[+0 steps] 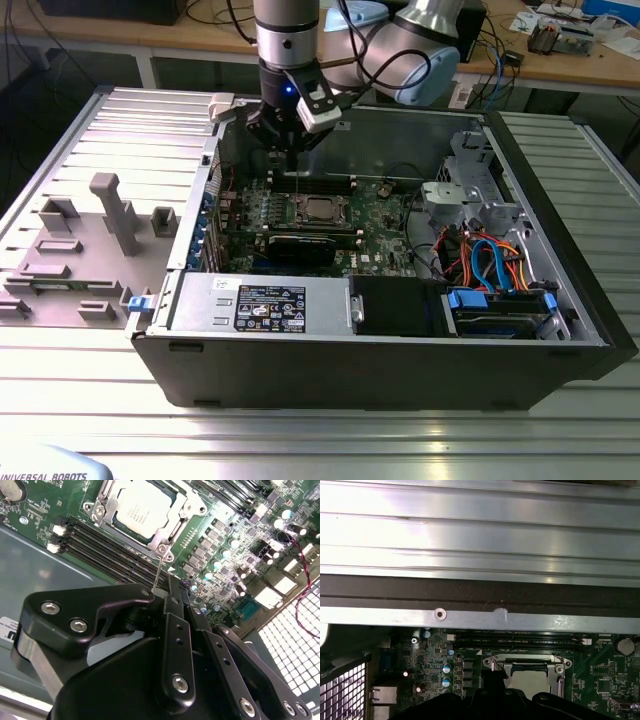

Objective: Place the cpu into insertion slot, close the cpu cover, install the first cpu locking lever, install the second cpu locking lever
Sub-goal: 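Install the first cpu locking lever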

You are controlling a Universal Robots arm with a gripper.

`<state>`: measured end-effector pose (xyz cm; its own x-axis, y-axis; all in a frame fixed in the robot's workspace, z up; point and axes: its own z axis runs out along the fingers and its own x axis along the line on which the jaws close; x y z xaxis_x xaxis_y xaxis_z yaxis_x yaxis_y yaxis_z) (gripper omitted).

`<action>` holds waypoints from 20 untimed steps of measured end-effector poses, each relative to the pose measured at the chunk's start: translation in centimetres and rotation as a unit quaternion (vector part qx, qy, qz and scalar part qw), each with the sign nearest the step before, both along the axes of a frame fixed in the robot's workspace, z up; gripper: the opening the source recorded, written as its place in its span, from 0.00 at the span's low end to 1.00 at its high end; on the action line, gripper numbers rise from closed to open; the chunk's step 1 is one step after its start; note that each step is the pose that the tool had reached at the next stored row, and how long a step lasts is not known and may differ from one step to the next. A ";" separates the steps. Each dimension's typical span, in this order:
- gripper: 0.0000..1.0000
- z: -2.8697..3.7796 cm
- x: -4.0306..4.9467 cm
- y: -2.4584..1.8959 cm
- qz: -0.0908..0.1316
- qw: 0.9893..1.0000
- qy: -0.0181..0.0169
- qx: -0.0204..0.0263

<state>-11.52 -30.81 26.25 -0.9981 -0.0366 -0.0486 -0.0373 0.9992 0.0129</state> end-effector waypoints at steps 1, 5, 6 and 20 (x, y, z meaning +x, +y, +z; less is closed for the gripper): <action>0.11 -0.01 0.08 0.00 0.000 1.000 0.000 0.000; 0.11 -0.12 0.44 0.00 0.000 1.000 0.000 0.000; 0.11 -0.14 0.53 0.00 0.000 1.000 0.000 0.000; 0.11 -0.59 1.27 -0.46 -0.005 1.000 0.000 0.013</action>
